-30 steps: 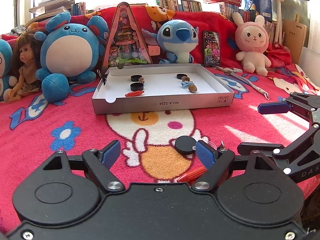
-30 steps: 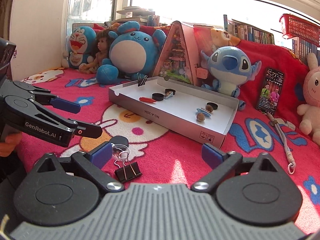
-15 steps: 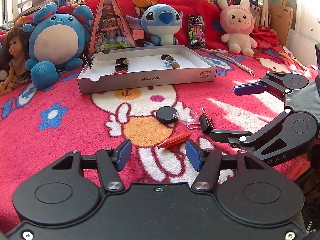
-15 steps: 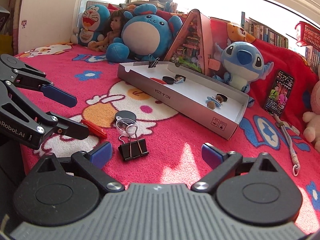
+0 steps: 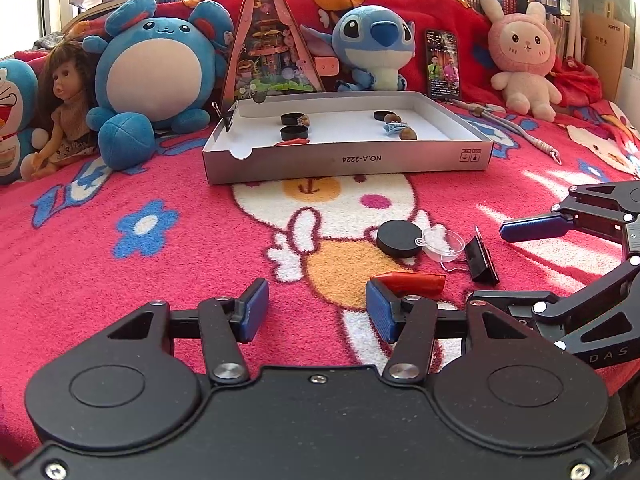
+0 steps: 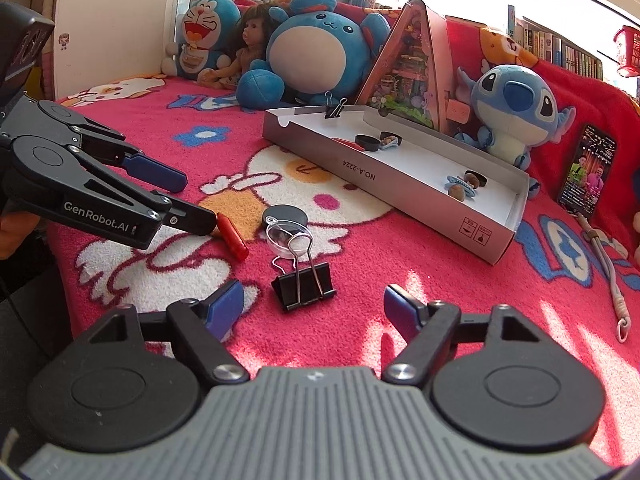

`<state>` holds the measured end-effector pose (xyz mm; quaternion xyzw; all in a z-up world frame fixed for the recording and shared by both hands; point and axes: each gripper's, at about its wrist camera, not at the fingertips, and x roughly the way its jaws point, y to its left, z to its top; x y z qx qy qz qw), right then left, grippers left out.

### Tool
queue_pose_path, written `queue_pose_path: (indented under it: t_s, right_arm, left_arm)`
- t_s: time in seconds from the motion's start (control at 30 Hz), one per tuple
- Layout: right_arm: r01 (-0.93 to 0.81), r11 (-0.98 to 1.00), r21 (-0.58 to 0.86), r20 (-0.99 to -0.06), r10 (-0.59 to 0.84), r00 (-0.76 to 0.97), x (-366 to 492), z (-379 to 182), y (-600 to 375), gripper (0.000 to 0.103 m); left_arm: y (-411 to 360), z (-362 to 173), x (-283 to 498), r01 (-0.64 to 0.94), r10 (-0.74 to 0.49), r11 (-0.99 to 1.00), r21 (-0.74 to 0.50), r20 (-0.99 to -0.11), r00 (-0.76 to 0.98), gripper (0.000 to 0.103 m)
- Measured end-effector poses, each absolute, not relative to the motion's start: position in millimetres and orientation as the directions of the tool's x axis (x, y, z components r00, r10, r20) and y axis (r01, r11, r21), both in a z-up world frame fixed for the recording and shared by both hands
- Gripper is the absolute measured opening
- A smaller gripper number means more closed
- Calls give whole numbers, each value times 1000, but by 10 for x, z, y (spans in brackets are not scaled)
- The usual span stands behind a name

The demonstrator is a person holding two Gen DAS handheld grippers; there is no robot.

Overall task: Organize rigid objects
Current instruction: 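Move the left tool to the red crayon while the right tool approaches the black binder clip, then grasp the red crayon with the left tool while the right tool grasps the binder clip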

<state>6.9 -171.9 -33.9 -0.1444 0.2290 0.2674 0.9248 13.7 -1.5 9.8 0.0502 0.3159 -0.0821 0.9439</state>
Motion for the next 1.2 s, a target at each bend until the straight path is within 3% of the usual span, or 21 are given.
queue_pose_path:
  t_s: [0.13, 0.17, 0.33, 0.5, 0.8, 0.9, 0.97, 1.0, 1.2]
  right_arm:
    - [-572, 816, -84, -509, 459, 728, 117, -331, -1752, 74]
    - [-579, 814, -54, -510, 476, 716, 132, -321, -1767, 67]
    - [-589, 807, -53, -515, 483, 708, 143, -307, -1741, 63]
    - [-563, 825, -52, -511, 462, 725, 157, -299, -1770, 43]
    - [-419, 907, -40, -488, 348, 800, 141, -319, -1902, 43]
    - [-336, 942, -31, -483, 280, 830, 111, -339, -1904, 43]
    - [-306, 951, -33, -484, 253, 838, 77, -352, -1868, 43]
    - [-300, 953, -33, -489, 247, 837, 62, -350, -1851, 43]
    - [-345, 938, 12, -514, 302, 803, 35, -310, -1806, 48]
  left_arm:
    - [-34, 108, 117, 201, -145, 979, 24, -605, 783, 55]
    - [-43, 109, 110, 210, -161, 978, 10, -606, 779, 59]
    - [-139, 117, 64, 252, -191, 967, 24, -585, 788, 66]
    - [-246, 99, 44, 286, -216, 958, 29, -584, 783, 68]
    - [-379, 18, 82, 282, -216, 959, 24, -583, 783, 69]
    - [-381, 2, 98, 278, -216, 960, 18, -582, 784, 65]
    - [-376, 2, 100, 278, -217, 961, 16, -581, 784, 46]
    - [-374, 7, 102, 281, -220, 959, 16, -580, 784, 43]
    - [-329, 41, 107, 279, -229, 960, -4, -585, 778, 43]
